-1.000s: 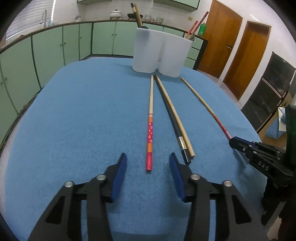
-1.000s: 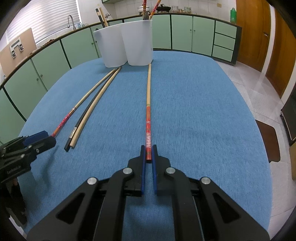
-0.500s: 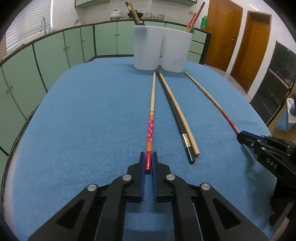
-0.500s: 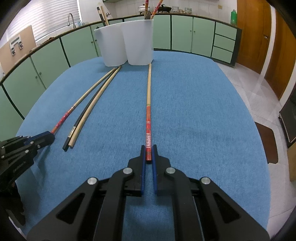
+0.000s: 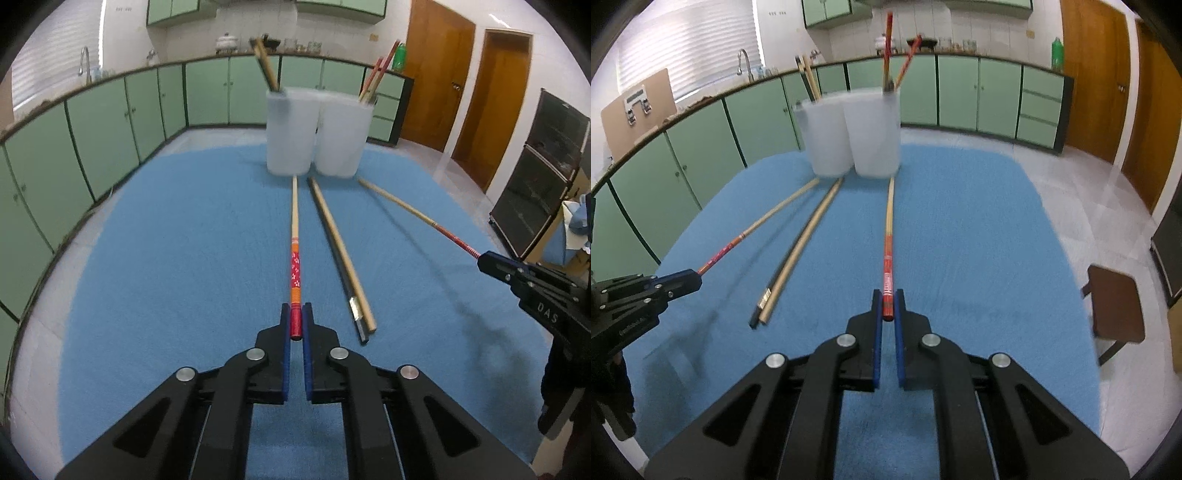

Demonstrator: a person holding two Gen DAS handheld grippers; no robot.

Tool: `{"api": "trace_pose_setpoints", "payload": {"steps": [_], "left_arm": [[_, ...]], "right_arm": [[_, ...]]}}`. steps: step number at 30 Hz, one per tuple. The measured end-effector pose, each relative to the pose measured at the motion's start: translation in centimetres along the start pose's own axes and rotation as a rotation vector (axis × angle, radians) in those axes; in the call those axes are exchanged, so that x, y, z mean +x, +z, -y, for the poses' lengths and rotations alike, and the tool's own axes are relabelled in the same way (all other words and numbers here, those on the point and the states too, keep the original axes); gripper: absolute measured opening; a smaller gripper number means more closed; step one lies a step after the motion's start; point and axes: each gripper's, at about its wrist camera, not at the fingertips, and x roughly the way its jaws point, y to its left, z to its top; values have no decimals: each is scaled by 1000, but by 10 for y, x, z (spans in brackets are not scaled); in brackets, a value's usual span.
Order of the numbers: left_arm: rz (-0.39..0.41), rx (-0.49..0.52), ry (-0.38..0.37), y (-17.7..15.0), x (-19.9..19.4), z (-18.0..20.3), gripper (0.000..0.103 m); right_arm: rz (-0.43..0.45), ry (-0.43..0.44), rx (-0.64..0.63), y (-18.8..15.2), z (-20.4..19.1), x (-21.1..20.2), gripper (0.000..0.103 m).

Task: Organize utensils
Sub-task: 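Lift both held chopsticks toward the white holder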

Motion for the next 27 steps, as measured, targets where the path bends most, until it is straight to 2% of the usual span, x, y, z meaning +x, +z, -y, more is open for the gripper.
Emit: {"api": "trace_pose_setpoints", "payload": {"steps": [7,14,27], "left_arm": [[119,48,2,29,-42,4,6],[224,80,-5,60,-69,7,6],[326,102,-46,111,-83,5,6]], "right_arm": [[112,14,-20,33,1,-38,5],[172,64,-21,66,1,-57,5],[240,104,-74,131,-6,-75,5]]}}
